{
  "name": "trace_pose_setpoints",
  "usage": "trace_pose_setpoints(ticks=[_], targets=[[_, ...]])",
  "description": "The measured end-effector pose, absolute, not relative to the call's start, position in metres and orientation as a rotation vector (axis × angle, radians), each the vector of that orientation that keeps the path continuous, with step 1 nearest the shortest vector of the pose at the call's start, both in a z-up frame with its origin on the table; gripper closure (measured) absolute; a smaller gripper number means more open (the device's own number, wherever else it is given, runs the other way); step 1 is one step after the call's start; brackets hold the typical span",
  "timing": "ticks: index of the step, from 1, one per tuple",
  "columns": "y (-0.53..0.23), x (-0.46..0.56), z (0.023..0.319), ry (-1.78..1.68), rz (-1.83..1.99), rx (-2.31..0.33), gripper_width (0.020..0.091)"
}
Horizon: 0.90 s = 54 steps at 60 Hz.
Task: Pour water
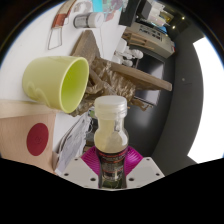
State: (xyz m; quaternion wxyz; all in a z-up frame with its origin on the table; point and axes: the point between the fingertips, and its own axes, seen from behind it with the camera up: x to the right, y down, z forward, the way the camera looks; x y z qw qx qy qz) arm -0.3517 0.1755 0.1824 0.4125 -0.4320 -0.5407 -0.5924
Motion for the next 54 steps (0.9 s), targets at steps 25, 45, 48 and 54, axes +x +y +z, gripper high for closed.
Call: trace_pose_setpoints(ticks=[25,45,48,54], targets=[[0.159,-0.346,0.175,-0.922,-0.869,-1.626,0.0838],[0.150,-0.353,0.122,-0.262,0.032,-2.019,0.0836],[0.152,-0.352,0.111,-0.239,0.070,-2.030,0.0836],[0.153,-0.349,0.089,-0.210,0.120,-2.049,0.0836]])
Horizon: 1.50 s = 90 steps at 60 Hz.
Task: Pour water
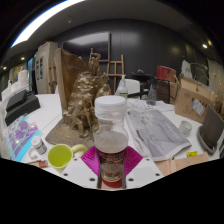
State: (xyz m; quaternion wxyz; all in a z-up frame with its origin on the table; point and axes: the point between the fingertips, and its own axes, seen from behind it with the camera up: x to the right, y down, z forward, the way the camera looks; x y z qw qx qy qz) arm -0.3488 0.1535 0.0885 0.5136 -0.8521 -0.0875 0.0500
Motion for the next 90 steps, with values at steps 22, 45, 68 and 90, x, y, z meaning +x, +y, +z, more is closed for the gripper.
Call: trace_pose_setpoints(ticks=[22,45,68,90], targets=[[0.148,-0.339,0.051,-0.185,0.132,-2.019,0.0711],[0.035,-0.313,0.103,-0.069,0.043,-2.194,0.0246],[-0.156,-0.362,0.181,-0.133,-0.036,-2.193,0.0244],[-0.195,-0.373,0.190,-0.134,-0.084,-2.175,0.0243]])
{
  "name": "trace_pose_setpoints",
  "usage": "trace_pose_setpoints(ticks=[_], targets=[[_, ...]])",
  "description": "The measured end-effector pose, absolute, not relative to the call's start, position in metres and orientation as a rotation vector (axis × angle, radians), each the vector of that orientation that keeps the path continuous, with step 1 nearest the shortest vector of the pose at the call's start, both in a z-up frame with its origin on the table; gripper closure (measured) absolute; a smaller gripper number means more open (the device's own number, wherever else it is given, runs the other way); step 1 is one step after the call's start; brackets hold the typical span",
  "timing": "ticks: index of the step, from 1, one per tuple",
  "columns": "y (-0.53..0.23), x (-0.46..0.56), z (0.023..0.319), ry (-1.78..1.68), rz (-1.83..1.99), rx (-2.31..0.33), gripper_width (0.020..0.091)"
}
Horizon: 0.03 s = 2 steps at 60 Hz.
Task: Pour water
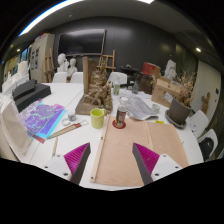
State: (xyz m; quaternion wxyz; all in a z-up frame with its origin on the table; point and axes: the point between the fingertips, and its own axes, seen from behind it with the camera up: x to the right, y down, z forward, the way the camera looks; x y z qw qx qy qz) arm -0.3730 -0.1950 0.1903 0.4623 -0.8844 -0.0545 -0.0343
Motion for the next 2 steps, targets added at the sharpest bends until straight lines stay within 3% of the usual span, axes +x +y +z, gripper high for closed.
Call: trace_pose_setpoints(ticks=[2], targets=[[-0.1947,-0.3722,0.1887,-0.134,-0.091,-2.185,0.0244]])
